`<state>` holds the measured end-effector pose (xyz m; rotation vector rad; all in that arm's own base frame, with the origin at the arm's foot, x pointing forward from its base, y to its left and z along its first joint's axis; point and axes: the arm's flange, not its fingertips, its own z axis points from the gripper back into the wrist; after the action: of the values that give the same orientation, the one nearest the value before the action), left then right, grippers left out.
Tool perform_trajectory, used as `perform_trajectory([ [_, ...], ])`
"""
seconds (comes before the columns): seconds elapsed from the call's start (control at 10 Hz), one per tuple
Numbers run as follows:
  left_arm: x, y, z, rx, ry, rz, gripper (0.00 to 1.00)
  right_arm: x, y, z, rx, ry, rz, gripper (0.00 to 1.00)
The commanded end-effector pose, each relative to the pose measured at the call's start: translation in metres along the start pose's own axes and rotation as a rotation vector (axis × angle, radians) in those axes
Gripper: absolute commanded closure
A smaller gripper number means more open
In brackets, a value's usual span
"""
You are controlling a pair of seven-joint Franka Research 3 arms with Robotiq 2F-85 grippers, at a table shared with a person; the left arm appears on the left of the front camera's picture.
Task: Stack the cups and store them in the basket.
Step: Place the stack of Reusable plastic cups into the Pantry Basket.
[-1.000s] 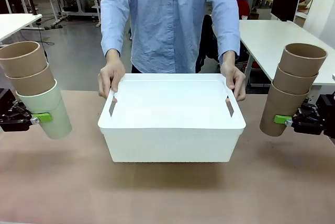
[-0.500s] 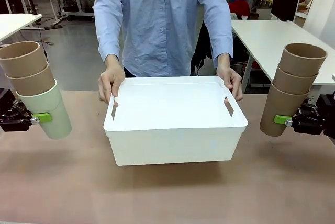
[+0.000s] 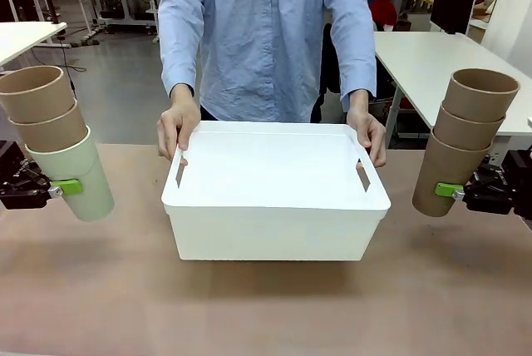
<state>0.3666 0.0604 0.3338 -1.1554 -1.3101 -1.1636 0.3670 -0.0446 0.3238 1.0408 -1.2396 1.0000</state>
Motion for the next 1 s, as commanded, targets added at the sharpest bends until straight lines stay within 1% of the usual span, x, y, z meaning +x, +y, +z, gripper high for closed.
perform_trajectory([
  [0.0, 0.0028, -0.0015, -0.0004, -0.004, -0.008, -0.012, 0.12, 0.0036, 0.0007, 0.0021, 0.001, 0.005, 0.010, 0.15],
  [0.9, 0.0028, -0.0015, -0.0004, -0.004, -0.008, -0.012, 0.12, 0.0036, 0.0007, 0.0021, 0.001, 0.005, 0.010, 0.15],
])
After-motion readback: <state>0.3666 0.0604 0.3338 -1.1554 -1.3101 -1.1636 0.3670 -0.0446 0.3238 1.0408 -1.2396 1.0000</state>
